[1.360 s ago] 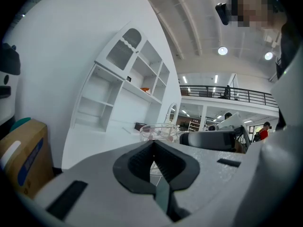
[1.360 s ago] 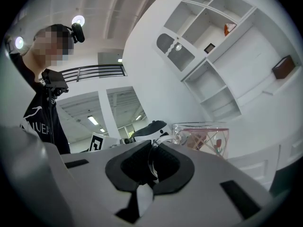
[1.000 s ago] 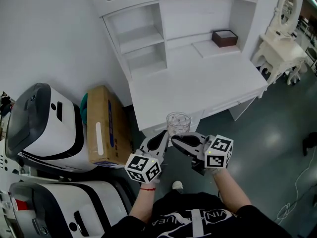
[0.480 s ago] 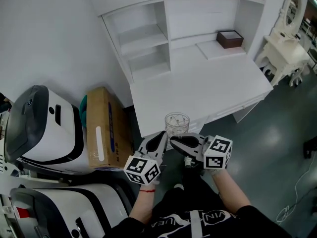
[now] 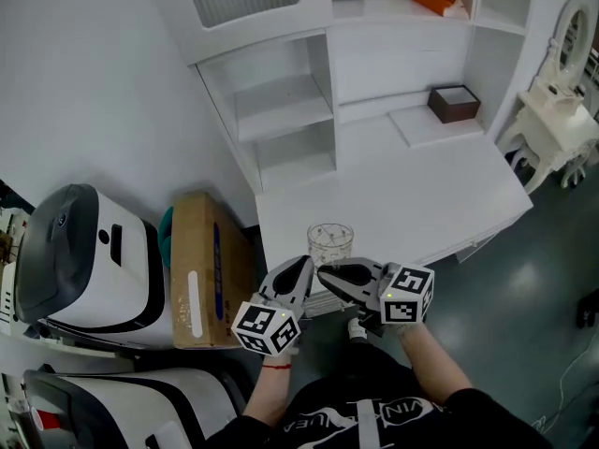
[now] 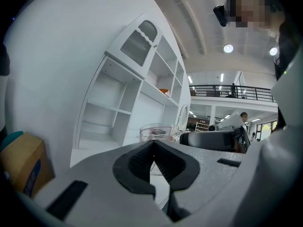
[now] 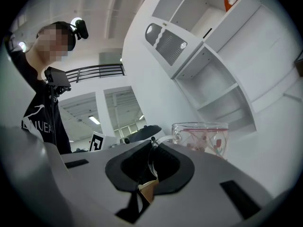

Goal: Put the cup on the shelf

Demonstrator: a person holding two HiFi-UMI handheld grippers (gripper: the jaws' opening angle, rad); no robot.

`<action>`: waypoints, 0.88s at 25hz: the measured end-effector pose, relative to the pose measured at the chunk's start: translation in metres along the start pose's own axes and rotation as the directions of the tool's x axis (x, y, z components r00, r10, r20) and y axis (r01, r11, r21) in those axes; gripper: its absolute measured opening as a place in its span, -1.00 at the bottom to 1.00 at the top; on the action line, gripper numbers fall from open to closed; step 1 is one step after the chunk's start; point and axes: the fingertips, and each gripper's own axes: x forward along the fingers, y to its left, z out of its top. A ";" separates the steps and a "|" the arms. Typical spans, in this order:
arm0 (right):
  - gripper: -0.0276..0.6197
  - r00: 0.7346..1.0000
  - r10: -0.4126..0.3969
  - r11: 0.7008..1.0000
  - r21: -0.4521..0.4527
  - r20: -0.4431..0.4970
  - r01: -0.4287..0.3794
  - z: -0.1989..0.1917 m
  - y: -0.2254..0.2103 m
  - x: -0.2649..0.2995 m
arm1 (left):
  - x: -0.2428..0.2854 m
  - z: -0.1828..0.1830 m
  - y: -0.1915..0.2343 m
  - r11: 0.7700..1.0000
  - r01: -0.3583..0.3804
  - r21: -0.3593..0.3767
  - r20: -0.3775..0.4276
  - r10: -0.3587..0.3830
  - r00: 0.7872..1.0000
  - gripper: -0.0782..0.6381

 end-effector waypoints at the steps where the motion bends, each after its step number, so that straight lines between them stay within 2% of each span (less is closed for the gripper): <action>1: -0.88 1.000 0.002 1.000 -0.003 0.001 -0.002 0.006 -0.008 0.002 | 0.008 0.004 0.004 1.000 -0.002 0.000 0.005 0.002 1.000 -0.76; 14: -0.88 0.997 0.059 0.997 -0.044 -0.048 -0.061 0.063 -0.097 0.021 | 0.096 0.042 0.052 0.998 -0.067 -0.004 0.039 0.067 0.997 -0.76; 22: -0.88 0.989 0.127 0.991 -0.037 -0.072 -0.130 0.077 -0.130 0.043 | 0.119 0.052 0.085 0.991 -0.133 -0.015 0.055 0.133 0.990 -0.76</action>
